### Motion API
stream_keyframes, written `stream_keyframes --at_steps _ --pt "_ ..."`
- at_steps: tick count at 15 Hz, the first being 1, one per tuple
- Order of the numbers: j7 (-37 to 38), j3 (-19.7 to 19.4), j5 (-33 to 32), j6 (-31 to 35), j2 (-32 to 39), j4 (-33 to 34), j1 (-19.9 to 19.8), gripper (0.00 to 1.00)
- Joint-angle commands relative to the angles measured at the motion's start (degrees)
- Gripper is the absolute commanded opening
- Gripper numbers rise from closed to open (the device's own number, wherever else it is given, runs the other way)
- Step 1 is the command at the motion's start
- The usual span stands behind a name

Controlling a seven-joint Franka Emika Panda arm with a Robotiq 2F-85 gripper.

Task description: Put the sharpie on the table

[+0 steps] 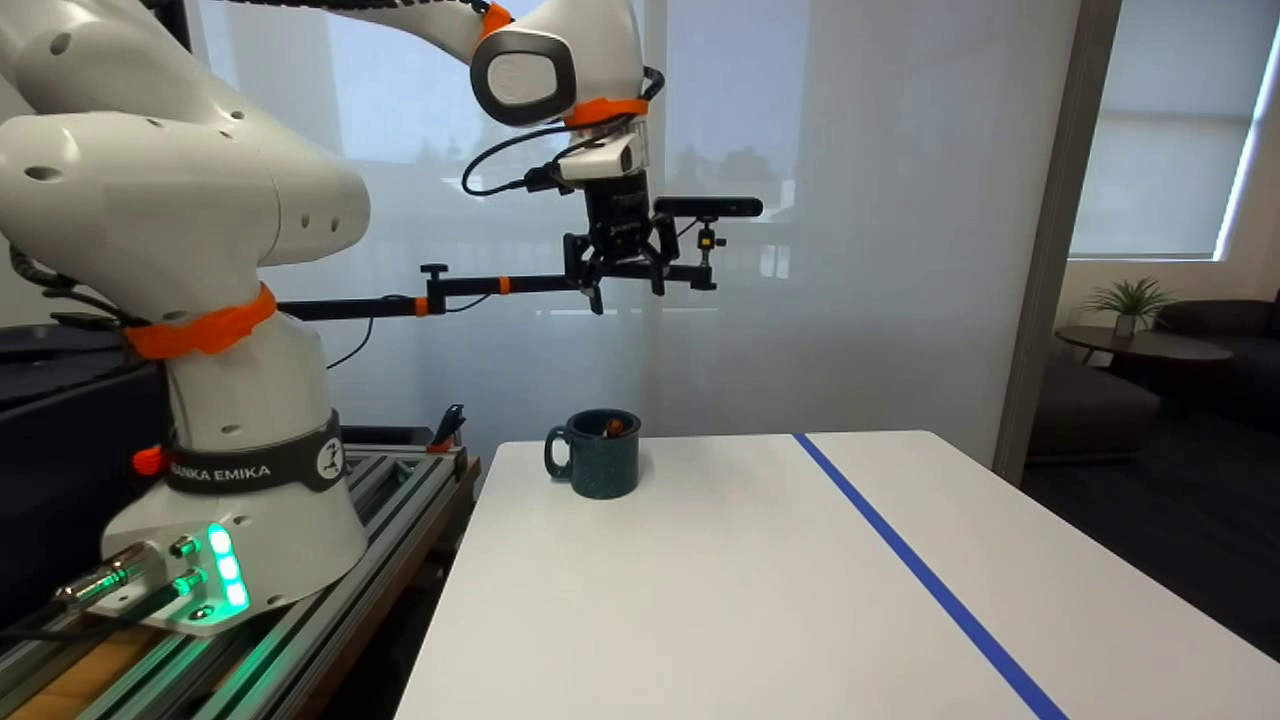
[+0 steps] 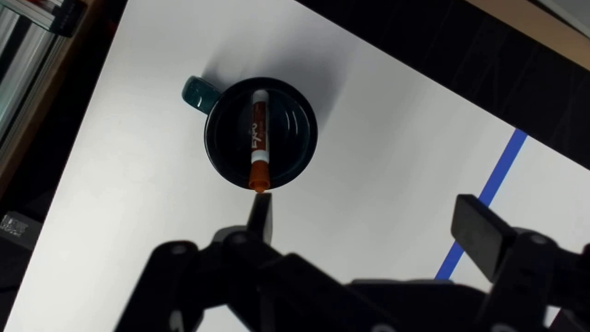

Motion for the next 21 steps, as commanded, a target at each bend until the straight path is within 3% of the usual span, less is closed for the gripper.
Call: stream_keyframes --at_steps 1,2,3,21 --pt "-2.1 3.0 4.1 -2.0 -2.4 0.0 -3.8 1.00" --pt "-2.9 3.6 5.1 -2.0 -2.1 0.0 -4.3 1.00" --pt "-1.0 1.8 2.0 -0.4 -0.2 0.0 -2.4 1.00" --pt "-1.7 2.9 3.0 -0.5 -0.2 0.0 -3.6 1.00"
